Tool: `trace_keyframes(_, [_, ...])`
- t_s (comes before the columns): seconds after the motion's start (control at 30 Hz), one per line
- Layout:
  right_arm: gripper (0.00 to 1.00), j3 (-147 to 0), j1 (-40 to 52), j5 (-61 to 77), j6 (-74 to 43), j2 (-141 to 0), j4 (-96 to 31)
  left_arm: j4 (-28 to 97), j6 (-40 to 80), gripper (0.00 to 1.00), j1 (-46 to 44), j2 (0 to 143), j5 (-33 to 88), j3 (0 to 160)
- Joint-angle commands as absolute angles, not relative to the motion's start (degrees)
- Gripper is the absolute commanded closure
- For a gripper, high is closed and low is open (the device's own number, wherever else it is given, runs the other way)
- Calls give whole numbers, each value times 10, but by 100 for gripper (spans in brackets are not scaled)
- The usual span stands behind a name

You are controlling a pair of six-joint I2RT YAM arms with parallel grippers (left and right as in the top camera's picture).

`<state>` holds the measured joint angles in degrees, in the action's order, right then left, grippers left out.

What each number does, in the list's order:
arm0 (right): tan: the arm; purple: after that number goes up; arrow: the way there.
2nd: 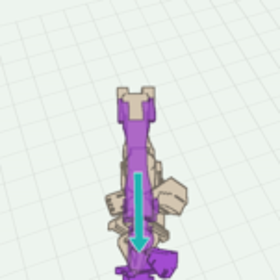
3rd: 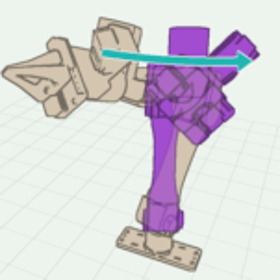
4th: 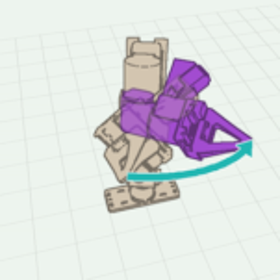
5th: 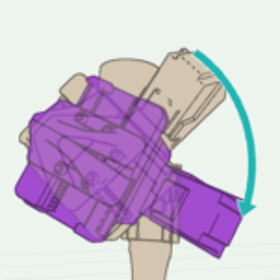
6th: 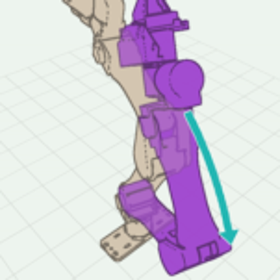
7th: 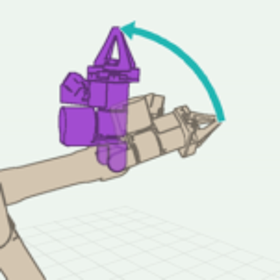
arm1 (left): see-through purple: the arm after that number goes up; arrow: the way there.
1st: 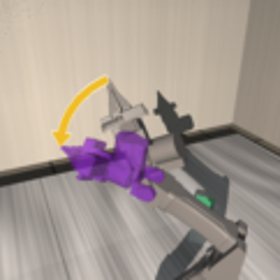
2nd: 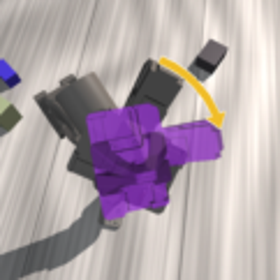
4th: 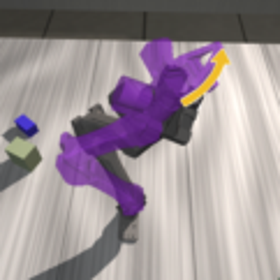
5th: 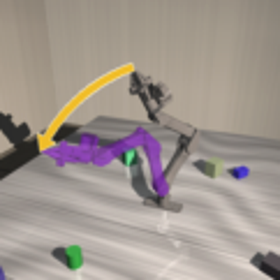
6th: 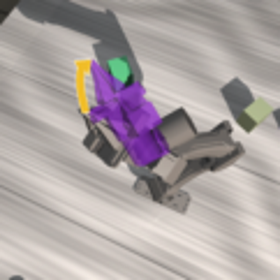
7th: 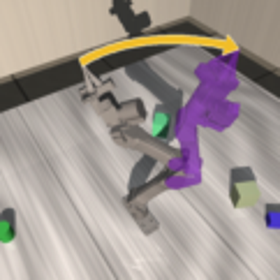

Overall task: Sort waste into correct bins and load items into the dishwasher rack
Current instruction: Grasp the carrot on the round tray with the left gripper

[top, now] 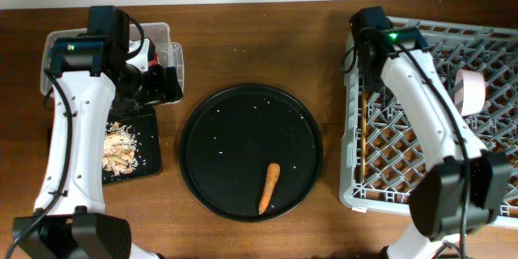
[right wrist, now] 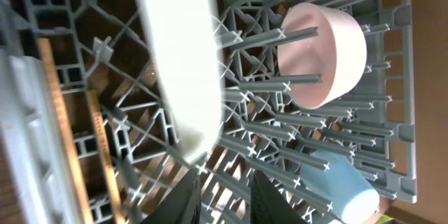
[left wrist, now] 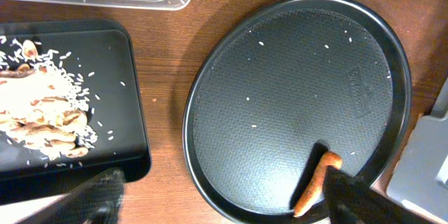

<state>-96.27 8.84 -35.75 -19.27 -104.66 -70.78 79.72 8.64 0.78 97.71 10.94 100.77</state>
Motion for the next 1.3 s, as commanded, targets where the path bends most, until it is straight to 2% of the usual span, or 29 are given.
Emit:
trace_keyframes(0.0, [68, -967, 73, -289, -206, -964, -718, 805, 83, 7, 6, 974, 112, 1011])
trace_keyframes(0.13, [43, -967, 20, -139, -199, -888, -761, 805, 83, 7, -30, 974, 111, 1009])
trace_keyframes(0.2, [39, -967, -15, -76, -186, -878, -806, 802, 83, 7, -61, 974, 111, 1002])
trace_keyframes(0.23, [35, -967, -30, -49, -182, -878, -833, 800, 83, 7, -81, 975, 111, 994])
trace_keyframes(0.4, [18, -966, -42, -34, -163, -880, -888, 759, 83, 7, -176, 975, 111, 911])
trace_keyframes(0.6, [15, -966, -42, -34, -163, -880, -891, 633, 83, 7, -305, 976, 111, 785])
trace_keyframes(0.73, [15, -966, -42, -34, -162, -880, -892, 556, 83, 6, -358, 982, 111, 723])
trace_keyframes(1.13, [15, -966, -42, -34, -162, -880, -892, 527, 98, 6, -416, 1124, 118, 714])
trace_keyframes(1.17, [15, -966, -42, -34, -161, -880, -892, 528, 98, 7, -416, 1124, 118, 714])
trace_keyframes(1.2, [15, -966, -42, -32, -158, -880, -892, 527, 98, 20, -416, 1124, 118, 714])
trace_keyframes(1.27, [15, -966, -42, -32, -158, -880, -892, 527, 98, 34, -416, 1124, 118, 714])
